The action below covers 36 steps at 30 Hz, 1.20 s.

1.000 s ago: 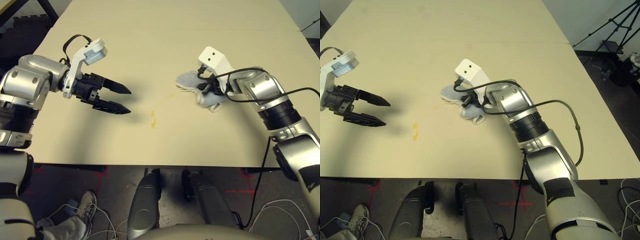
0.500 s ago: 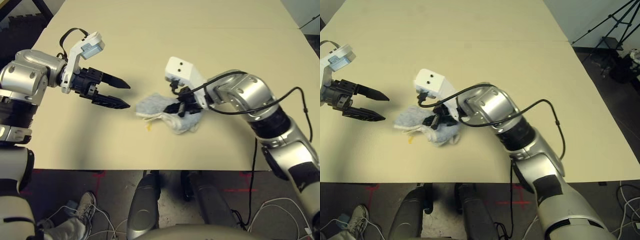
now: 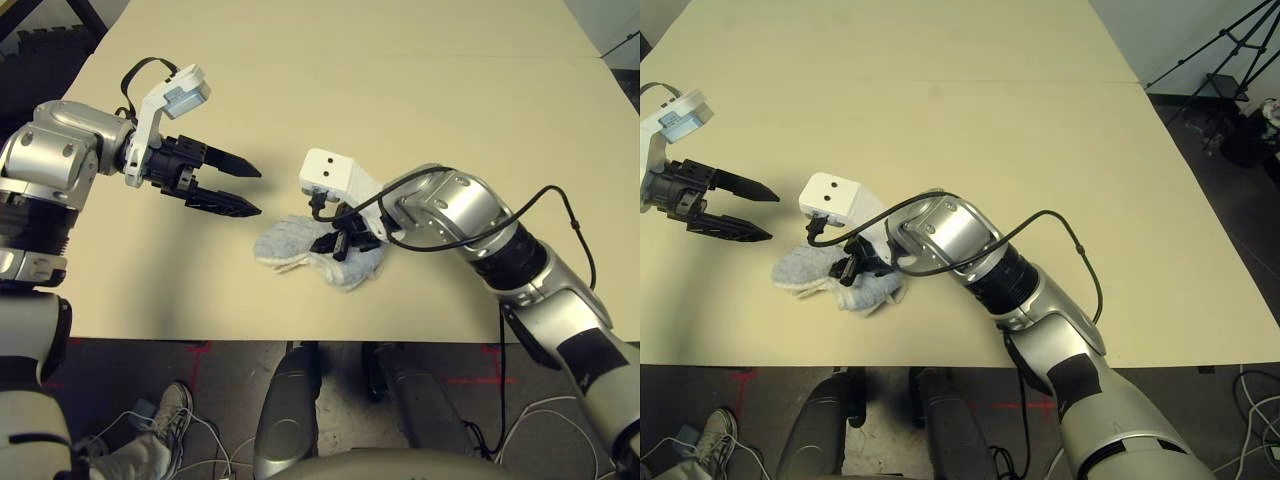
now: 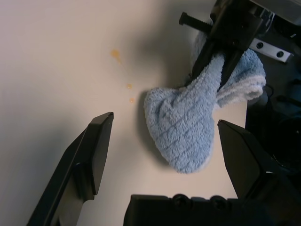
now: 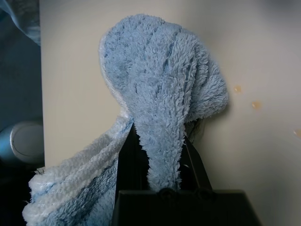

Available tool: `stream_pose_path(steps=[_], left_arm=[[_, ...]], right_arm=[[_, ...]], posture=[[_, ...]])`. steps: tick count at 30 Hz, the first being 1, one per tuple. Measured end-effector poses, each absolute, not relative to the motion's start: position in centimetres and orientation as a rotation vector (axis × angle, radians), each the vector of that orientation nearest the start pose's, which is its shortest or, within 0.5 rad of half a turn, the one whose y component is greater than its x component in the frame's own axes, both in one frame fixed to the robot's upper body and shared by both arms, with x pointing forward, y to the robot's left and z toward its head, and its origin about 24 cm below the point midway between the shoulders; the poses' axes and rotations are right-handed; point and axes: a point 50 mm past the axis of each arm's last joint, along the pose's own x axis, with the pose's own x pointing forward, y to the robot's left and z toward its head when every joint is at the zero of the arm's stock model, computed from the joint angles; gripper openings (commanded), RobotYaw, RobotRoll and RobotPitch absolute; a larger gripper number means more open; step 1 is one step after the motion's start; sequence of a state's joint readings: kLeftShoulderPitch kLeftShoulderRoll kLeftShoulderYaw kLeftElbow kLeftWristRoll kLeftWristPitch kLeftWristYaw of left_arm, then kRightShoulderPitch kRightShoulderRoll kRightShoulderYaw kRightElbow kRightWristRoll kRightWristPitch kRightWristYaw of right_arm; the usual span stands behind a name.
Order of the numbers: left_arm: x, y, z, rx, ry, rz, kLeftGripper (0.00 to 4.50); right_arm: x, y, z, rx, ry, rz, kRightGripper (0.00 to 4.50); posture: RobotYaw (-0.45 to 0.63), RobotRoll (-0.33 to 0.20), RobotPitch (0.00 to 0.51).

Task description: Wipe the water off the table with a rag.

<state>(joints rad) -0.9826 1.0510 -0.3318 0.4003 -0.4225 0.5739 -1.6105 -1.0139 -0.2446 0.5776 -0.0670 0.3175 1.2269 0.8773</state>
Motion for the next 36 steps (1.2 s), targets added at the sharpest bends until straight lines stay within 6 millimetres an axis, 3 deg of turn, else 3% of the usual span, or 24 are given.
stream_pose_path(steps=[7, 21, 27, 36], left_arm=[[31.1, 25.2, 25.1, 0.385, 0.520, -1.293, 4.50], [31.7, 24.9, 24.8, 0.369, 0.520, -1.287, 4.50], [31.7, 24.9, 24.7, 0.370, 0.523, -1.286, 4.50], [31.8, 24.9, 24.7, 0.370, 0.525, -1.285, 4.50]], right_arm=[[27.7, 0.9, 17.2, -0.441, 0.620, 1.409, 0.20], [31.0, 1.3, 17.5, -0.478, 0.537, 1.237, 0.20], [33.7, 0.3, 18.4, -0.516, 0.478, 1.078, 0.20], [38.1, -3.0, 19.4, -0.577, 0.391, 0.812, 0.20]], posture=[[0.18, 0.000, 0.296], [0.17, 0.000, 0.296], [0.17, 0.000, 0.293], [0.17, 0.000, 0.292]])
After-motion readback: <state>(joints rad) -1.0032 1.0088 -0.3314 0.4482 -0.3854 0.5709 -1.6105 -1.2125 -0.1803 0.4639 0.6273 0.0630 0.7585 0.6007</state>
